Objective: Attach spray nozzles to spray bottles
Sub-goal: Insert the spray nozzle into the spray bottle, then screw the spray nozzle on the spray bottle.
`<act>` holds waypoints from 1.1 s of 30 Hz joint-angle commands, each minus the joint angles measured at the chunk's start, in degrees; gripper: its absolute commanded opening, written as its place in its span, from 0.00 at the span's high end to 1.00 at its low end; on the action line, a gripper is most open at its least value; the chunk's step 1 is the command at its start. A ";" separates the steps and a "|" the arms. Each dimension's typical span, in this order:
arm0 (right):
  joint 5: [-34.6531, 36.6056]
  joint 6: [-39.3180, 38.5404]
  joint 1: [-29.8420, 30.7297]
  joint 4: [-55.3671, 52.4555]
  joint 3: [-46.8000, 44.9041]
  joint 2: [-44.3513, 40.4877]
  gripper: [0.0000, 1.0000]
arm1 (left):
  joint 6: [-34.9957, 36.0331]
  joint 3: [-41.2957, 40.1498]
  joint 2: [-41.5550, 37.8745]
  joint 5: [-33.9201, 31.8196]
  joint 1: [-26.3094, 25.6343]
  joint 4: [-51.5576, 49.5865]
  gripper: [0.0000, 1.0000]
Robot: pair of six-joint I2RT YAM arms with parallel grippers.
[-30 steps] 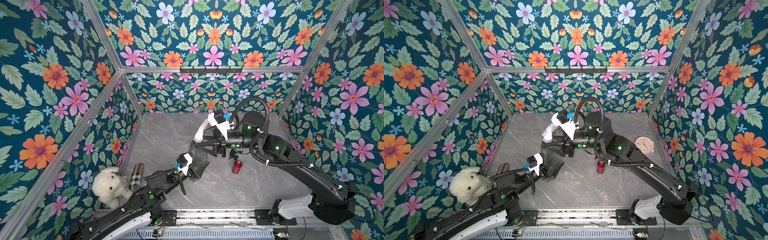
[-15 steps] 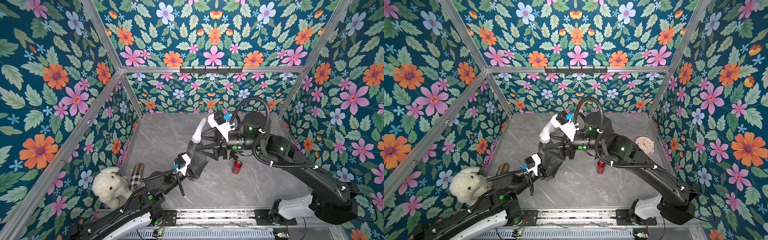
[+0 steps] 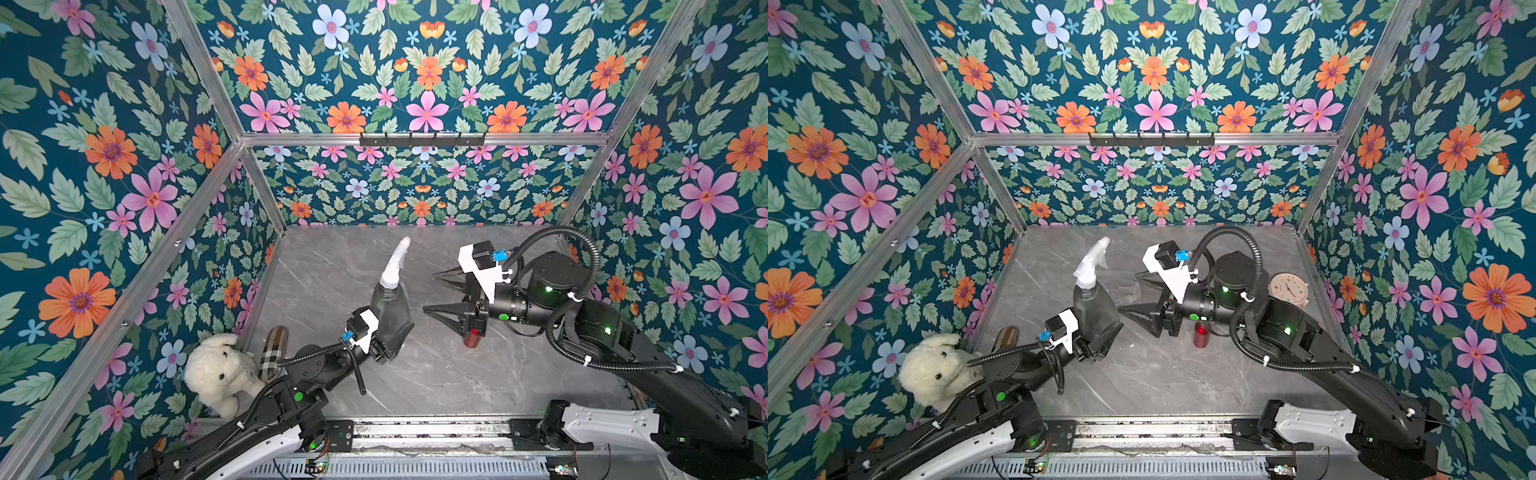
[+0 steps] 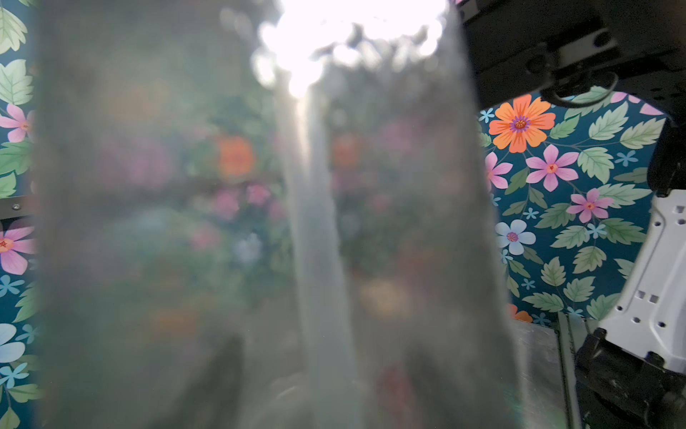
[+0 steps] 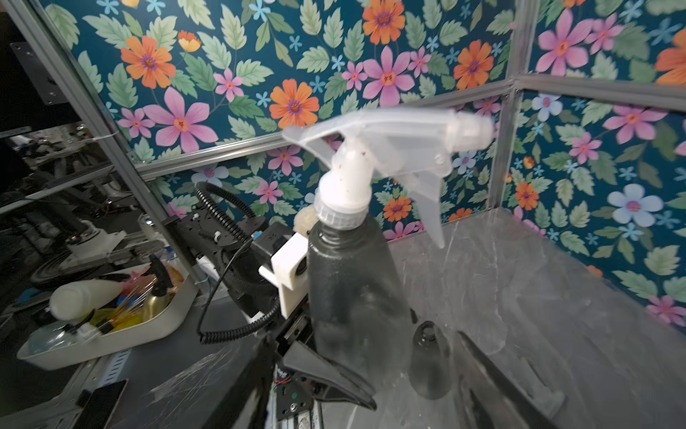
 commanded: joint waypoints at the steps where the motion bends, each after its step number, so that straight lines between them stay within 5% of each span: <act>1: -3.72 -0.27 -4.70 1.78 2.02 -0.01 0.23 | 0.37 -0.18 -0.09 3.42 0.03 1.81 1.00; 6: -21.68 3.81 -14.03 4.65 6.37 3.69 0.18 | -0.17 0.38 2.45 8.87 0.04 2.11 1.00; 12: -30.82 -1.09 -14.60 -3.97 16.75 10.39 0.15 | -1.87 0.15 4.57 13.31 0.11 5.09 1.00; 20: -27.56 0.25 -14.59 -6.29 17.45 11.82 0.15 | -2.46 -0.20 4.13 13.33 0.28 5.84 1.00; 33: -35.40 -0.82 -13.42 -9.40 20.02 15.52 0.23 | -2.27 0.53 4.96 13.59 0.39 4.45 1.00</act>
